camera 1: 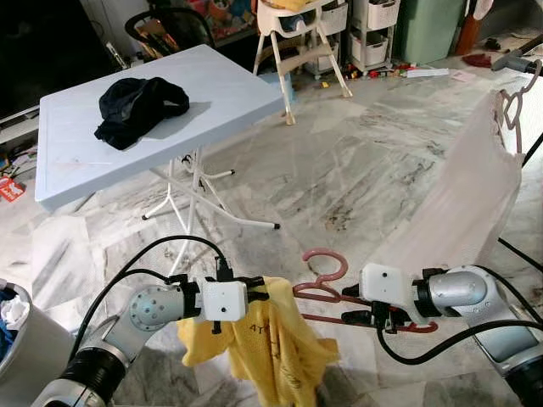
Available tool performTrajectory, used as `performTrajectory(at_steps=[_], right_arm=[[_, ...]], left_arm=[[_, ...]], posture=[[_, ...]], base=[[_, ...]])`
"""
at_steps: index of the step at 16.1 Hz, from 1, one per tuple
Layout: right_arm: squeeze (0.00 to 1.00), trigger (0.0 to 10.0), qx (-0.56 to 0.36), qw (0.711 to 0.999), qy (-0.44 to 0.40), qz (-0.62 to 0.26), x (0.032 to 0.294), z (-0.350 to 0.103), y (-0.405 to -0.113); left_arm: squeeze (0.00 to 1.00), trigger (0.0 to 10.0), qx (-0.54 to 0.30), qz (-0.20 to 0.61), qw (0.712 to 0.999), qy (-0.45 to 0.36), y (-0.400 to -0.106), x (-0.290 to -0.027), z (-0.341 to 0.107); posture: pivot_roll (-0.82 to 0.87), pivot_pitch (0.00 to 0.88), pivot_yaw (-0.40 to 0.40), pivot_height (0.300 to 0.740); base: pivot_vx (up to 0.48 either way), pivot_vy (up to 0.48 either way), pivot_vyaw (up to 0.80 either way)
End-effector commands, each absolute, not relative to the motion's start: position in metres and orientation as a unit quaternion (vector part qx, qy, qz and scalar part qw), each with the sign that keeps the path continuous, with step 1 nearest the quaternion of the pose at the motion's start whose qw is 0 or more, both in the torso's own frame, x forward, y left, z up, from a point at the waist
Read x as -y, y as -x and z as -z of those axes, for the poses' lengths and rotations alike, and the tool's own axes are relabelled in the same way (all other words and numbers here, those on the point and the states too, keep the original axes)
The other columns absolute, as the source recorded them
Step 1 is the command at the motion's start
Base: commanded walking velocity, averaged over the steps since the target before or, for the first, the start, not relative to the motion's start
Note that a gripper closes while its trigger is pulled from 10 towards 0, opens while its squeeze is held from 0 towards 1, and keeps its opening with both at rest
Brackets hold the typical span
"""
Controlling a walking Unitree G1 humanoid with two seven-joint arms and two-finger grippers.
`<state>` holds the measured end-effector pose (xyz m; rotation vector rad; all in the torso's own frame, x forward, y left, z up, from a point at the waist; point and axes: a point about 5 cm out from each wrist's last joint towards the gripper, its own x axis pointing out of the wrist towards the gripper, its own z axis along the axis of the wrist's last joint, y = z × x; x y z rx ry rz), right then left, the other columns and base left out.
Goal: Hang hanger
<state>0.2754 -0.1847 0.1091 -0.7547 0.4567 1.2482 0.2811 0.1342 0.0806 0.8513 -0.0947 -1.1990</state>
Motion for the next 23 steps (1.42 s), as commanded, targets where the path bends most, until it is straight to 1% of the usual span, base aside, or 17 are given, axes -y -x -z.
performTrajectory(at_steps=[1, 5, 7, 12, 18, 19, 20, 21, 23], right_arm=[[0.0, 0.0, -0.201, 0.723, 0.347, -0.562, 0.182, -0.113, -0.279], [0.0, 0.0, -0.205, 0.726, 0.349, -0.556, 0.183, -0.111, -0.282], [0.0, 0.0, -0.211, 0.731, 0.351, -0.545, 0.185, -0.11, -0.283], [0.0, 0.0, -0.217, 0.738, 0.371, -0.52, 0.184, -0.107, -0.292], [0.0, 0.0, -0.214, 0.733, 0.386, -0.517, 0.182, -0.105, -0.294], [0.0, 0.0, -0.213, 0.733, 0.386, -0.518, 0.182, -0.104, -0.293], [0.0, 0.0, -0.211, 0.733, 0.386, -0.52, 0.181, -0.104, -0.293], [0.0, 0.0, -0.209, 0.733, 0.387, -0.519, 0.182, -0.104, -0.293], [0.0, 0.0, -0.206, 0.735, 0.388, -0.517, 0.183, -0.104, -0.294]], left_arm=[[0.0, 0.0, 0.057, 0.535, 0.743, -0.398, -0.287, -0.137, -0.089], [0.0, 0.0, 0.058, 0.535, 0.743, -0.398, -0.287, -0.136, -0.088], [0.0, 0.0, 0.058, 0.535, 0.744, -0.397, -0.287, -0.135, -0.088], [0.0, 0.0, 0.061, 0.537, 0.742, -0.398, -0.287, -0.131, -0.088], [0.0, 0.0, 0.057, 0.538, 0.74, -0.399, -0.287, -0.131, -0.086], [0.18, 1.0, 0.055, 0.538, 0.743, -0.394, -0.287, -0.131, -0.085], [1.0, 4.7, 0.051, 0.541, 0.745, -0.388, -0.286, -0.131, -0.085], [1.0, 10.0, 0.054, 0.542, 0.742, -0.392, -0.286, -0.131, -0.085], [1.0, 10.0, 0.055, 0.541, 0.742, -0.392, -0.286, -0.13, -0.085]], posture=[[-0.14, 0.029, 0.154, 0.74], [-0.14, 0.028, 0.153, 0.74], [-0.14, 0.027, 0.152, 0.74], [-0.14, 0.03, 0.148, 0.74], [-0.14, 0.026, 0.15, 0.74], [-0.14, 0.025, 0.149, 0.74], [-0.14, 0.025, 0.15, 0.74], [-0.14, 0.025, 0.15, 0.74], [-0.14, 0.025, 0.152, 0.74]], base=[[0.0, 0.0, 0.0], [0.0, 0.0, 0.0], [0.0, 0.0, 0.0], [0.0, 0.0, 0.0], [0.0, 0.0, 0.0], [0.0, 0.0, 0.0], [0.0, 0.0, 0.0], [0.0, 0.0, 0.0], [0.0, 0.0, 0.0]])
